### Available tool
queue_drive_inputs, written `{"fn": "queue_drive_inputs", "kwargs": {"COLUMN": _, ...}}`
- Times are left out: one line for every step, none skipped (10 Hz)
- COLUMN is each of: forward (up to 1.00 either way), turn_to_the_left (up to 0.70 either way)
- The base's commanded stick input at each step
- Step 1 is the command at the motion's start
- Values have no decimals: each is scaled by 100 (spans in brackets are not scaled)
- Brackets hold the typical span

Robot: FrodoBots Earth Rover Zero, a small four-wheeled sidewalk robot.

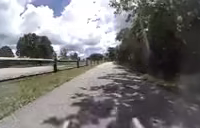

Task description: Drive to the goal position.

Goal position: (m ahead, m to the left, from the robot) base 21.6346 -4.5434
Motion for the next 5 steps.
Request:
{"fn": "queue_drive_inputs", "kwargs": {"forward": 70, "turn_to_the_left": 1}}
{"fn": "queue_drive_inputs", "kwargs": {"forward": 70, "turn_to_the_left": 1}}
{"fn": "queue_drive_inputs", "kwargs": {"forward": 70, "turn_to_the_left": 1}}
{"fn": "queue_drive_inputs", "kwargs": {"forward": 70, "turn_to_the_left": 1}}
{"fn": "queue_drive_inputs", "kwargs": {"forward": 70, "turn_to_the_left": 1}}
